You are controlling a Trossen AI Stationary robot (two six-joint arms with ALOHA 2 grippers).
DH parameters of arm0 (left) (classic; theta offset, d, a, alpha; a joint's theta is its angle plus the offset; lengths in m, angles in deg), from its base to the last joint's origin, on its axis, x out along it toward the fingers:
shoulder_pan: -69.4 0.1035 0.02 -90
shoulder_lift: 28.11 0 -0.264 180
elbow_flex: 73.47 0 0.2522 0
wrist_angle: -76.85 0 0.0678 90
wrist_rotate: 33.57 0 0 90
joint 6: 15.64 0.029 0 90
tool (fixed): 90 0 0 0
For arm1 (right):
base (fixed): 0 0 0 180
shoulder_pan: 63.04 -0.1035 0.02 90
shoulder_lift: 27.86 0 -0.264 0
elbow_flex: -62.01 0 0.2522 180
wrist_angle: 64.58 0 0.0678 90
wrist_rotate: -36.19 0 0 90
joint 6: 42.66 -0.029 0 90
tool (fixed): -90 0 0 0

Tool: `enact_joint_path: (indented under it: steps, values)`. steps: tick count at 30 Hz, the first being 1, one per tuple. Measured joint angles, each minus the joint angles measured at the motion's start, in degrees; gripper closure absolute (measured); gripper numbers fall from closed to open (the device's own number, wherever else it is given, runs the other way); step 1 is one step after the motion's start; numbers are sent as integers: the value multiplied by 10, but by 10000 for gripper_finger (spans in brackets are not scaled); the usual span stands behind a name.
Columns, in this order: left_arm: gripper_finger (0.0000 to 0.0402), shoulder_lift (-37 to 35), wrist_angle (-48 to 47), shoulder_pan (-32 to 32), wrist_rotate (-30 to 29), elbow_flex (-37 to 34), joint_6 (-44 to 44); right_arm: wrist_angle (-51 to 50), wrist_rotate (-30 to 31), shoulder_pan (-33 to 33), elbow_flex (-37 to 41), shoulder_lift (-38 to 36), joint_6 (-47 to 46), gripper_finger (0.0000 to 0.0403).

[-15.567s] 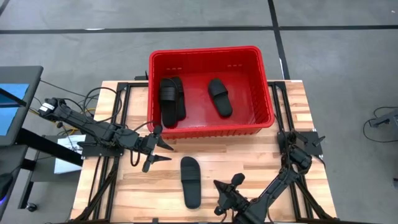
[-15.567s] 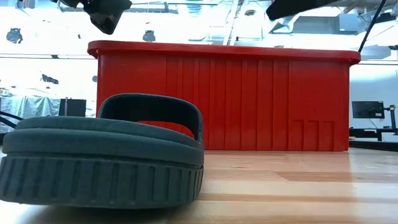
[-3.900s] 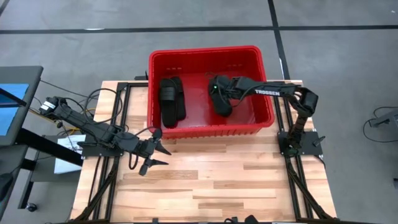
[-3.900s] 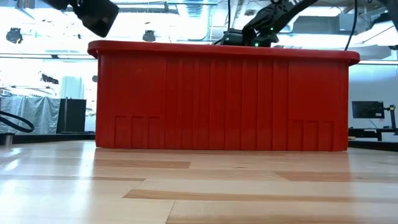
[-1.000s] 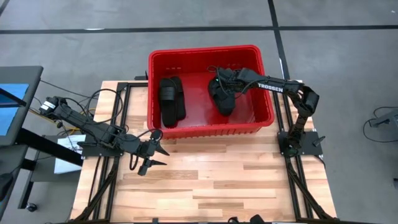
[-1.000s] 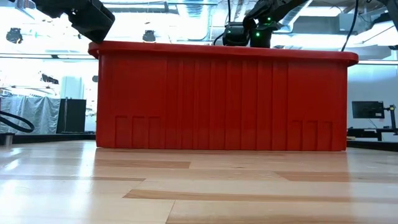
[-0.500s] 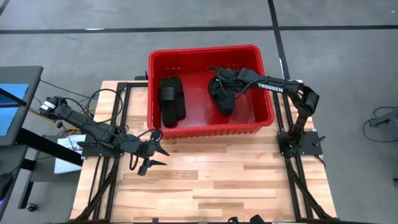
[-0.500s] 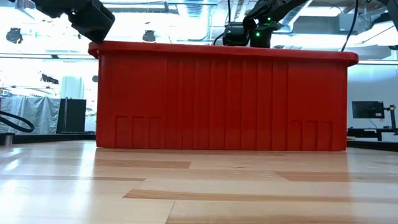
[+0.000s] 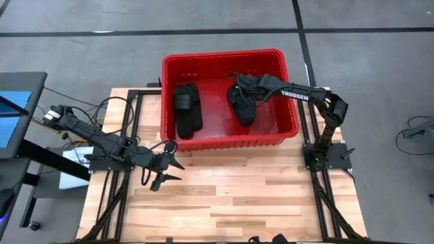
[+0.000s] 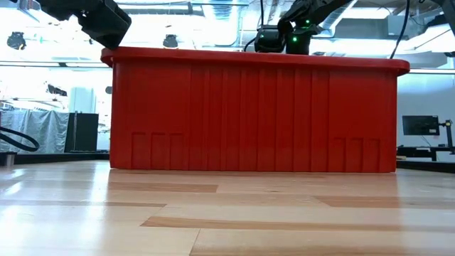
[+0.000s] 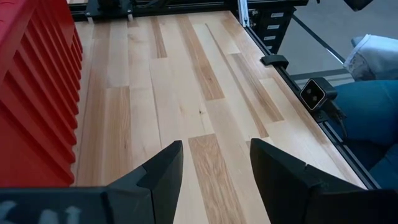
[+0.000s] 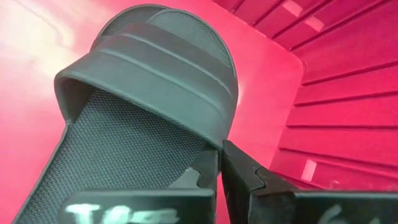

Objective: Pick and place slides into bin
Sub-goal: Put the black slides into the red bin

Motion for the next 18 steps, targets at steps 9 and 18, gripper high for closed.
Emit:
enact_joint_path:
  steps: [9, 18]
  values:
    - [223, 0, 0, 0, 0, 0, 0, 0, -6, 0, 0, 0, 0, 385]
    - [223, 0, 0, 0, 0, 0, 0, 0, -11, -8, 0, 0, 1, 308]
